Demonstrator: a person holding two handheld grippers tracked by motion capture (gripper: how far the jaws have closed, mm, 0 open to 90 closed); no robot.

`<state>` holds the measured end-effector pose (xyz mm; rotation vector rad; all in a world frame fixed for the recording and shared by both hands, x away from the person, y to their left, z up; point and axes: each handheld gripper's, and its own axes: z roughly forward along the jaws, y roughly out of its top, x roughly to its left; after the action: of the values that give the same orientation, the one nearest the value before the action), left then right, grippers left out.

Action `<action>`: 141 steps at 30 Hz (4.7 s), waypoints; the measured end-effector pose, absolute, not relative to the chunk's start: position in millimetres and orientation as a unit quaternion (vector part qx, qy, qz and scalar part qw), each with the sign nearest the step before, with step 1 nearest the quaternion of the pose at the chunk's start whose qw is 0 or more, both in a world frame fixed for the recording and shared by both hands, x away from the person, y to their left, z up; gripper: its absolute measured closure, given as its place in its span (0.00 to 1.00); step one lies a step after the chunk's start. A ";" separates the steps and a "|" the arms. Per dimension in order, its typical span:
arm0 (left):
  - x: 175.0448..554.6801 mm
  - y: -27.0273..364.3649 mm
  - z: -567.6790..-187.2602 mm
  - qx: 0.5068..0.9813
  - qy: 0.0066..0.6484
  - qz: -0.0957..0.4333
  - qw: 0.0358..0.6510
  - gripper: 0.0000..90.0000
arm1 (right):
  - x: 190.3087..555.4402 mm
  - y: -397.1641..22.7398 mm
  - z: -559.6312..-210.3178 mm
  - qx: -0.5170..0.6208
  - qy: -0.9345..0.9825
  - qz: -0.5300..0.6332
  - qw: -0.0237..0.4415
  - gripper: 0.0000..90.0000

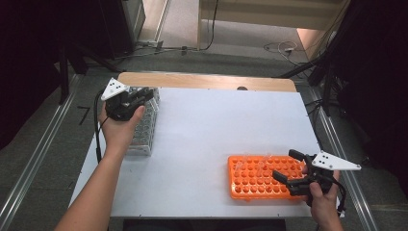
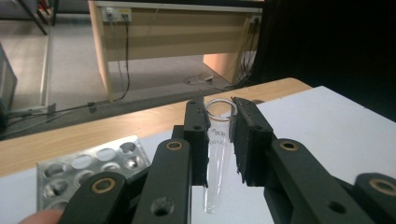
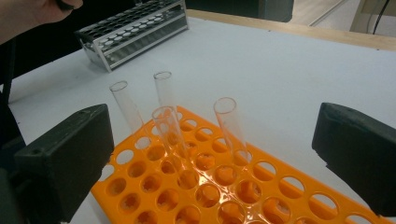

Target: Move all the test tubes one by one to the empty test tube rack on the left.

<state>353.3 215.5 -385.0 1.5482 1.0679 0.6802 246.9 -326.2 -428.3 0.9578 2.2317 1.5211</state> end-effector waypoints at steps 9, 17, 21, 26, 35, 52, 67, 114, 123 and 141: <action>389.9 225.8 -392.7 0.636 0.473 0.310 0.525 0.83 | 248.2 -330.4 -429.9 0.338 0.770 0.524 0.138 0.00; 417.9 226.8 -399.7 0.627 0.491 0.325 0.510 0.83 | 248.6 -333.4 -430.8 0.342 0.768 0.523 0.137 0.00; 426.6 228.9 -404.2 0.615 0.501 0.334 0.509 0.83 | 248.5 -333.2 -431.2 0.341 0.769 0.524 0.135 0.00; 435.6 229.0 -407.1 0.616 0.501 0.345 0.500 0.83 | 248.1 -333.6 -431.6 0.342 0.768 0.524 0.133 0.00; 448.8 220.4 -411.7 0.620 0.511 0.347 0.483 0.83 | 248.8 -333.2 -432.6 0.340 0.770 0.524 0.131 0.00; 456.6 220.6 -424.8 0.639 0.537 0.314 0.452 0.83 | 248.0 -332.8 -432.3 0.339 0.771 0.522 0.131 0.00; 458.9 224.9 -425.1 0.649 0.547 0.274 0.452 0.76 | 249.0 -331.7 -433.6 0.338 0.773 0.520 0.131 0.00; 322.6 189.6 -402.3 0.675 0.461 0.225 0.530 0.00 | 255.0 -314.7 -438.6 0.332 0.788 0.506 0.117 0.00; 287.9 175.7 -404.8 0.677 0.445 0.223 0.542 0.00 | 255.5 -312.4 -439.4 0.326 0.791 0.507 0.109 0.00; 239.9 149.4 -418.7 0.695 0.413 0.192 0.557 0.00 | 259.7 -318.0 -441.6 0.343 0.786 0.502 0.109 0.11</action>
<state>239.9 149.4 -418.7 1.6396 0.9747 0.4538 259.7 -318.0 -441.6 1.0093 2.3124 1.4780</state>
